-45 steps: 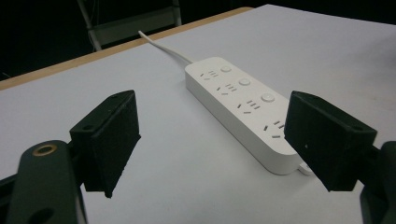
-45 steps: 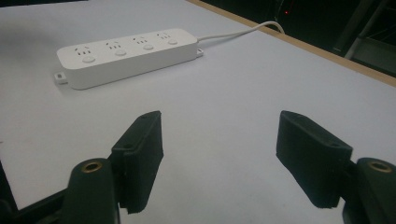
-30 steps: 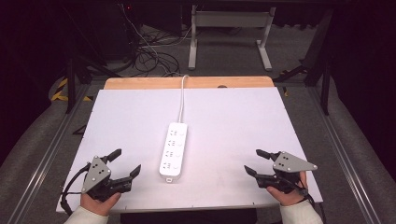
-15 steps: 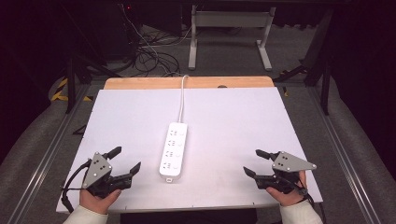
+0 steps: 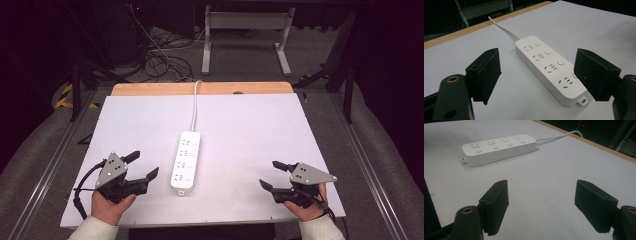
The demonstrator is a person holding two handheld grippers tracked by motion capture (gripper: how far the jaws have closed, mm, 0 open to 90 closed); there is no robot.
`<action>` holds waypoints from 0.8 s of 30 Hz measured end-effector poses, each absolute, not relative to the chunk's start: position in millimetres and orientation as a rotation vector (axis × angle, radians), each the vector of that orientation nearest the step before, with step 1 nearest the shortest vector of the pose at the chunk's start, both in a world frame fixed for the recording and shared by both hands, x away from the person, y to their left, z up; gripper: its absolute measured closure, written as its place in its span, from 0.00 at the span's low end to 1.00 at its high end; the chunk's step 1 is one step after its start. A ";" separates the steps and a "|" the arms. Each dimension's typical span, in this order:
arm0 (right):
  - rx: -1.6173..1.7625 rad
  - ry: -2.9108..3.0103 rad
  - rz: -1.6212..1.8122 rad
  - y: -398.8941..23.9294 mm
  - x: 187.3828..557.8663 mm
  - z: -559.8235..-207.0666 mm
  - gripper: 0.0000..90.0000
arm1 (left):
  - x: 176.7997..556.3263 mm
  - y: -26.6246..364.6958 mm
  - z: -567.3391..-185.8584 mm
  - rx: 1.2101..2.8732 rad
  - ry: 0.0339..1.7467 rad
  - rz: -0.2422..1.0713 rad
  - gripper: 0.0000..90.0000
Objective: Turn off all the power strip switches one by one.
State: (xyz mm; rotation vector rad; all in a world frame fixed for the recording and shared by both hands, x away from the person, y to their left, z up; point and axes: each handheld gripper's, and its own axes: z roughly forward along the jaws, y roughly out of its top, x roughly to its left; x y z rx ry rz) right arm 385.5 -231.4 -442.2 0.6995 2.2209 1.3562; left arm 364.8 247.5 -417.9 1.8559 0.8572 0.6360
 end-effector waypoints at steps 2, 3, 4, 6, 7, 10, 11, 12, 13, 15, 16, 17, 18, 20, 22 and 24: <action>0.696 2.223 1.355 -231.3 385.5 -442.3 0.31 | 367.8 243.9 -417.2 1.864 0.840 0.620 0.26; 0.695 2.226 1.354 -230.9 385.5 -442.6 0.31 | 369.4 242.6 -416.5 1.875 0.829 0.625 0.26; 0.695 2.226 1.354 -230.9 385.5 -442.6 0.31 | 370.7 240.8 -415.9 1.880 0.825 0.621 0.26; 0.691 2.233 1.352 -230.1 385.7 -443.4 0.31 | 374.1 237.7 -414.2 1.898 0.817 0.614 0.26; 0.692 2.235 1.354 -229.6 385.6 -443.6 0.31 | 375.5 236.2 -413.3 1.903 0.812 0.610 0.26; 0.688 2.237 1.354 -228.6 385.3 -443.7 0.31 | 379.5 231.3 -410.3 1.903 0.803 0.581 0.26; 0.688 2.238 1.354 -228.6 385.3 -443.8 0.31 | 382.7 227.9 -407.8 1.900 0.805 0.543 0.27; 0.685 2.240 1.351 -228.7 385.5 -443.9 0.31 | 384.6 226.7 -406.6 1.904 0.803 0.532 0.28; 0.684 2.240 1.349 -228.7 385.7 -444.0 0.31 | 384.6 226.7 -406.6 1.904 0.803 0.532 0.29; 0.684 2.242 1.347 -228.6 385.7 -444.1 0.31 | 388.4 223.0 -405.3 1.914 0.807 0.531 0.30; 0.684 2.242 1.347 -228.6 385.7 -444.1 0.31 | 389.8 221.3 -404.9 1.920 0.806 0.538 0.30; 0.683 2.242 1.348 -228.5 385.8 -444.2 0.31 | 391.1 219.4 -405.1 1.925 0.809 0.529 0.32; 0.683 2.242 1.349 -228.6 385.7 -444.1 0.31 | 392.7 218.4 -404.9 1.938 0.809 0.516 0.36; 0.689 2.245 1.352 -228.9 385.8 -444.3 0.31 | 396.1 219.1 -404.6 1.947 0.793 0.486 0.41; 0.695 2.249 1.341 -228.8 386.8 -445.2 0.31 | 397.2 219.9 -404.4 1.949 0.783 0.479 0.41; 0.696 2.252 1.341 -228.6 387.1 -445.6 0.31 | 399.1 220.7 -403.8 1.969 0.775 0.472 0.43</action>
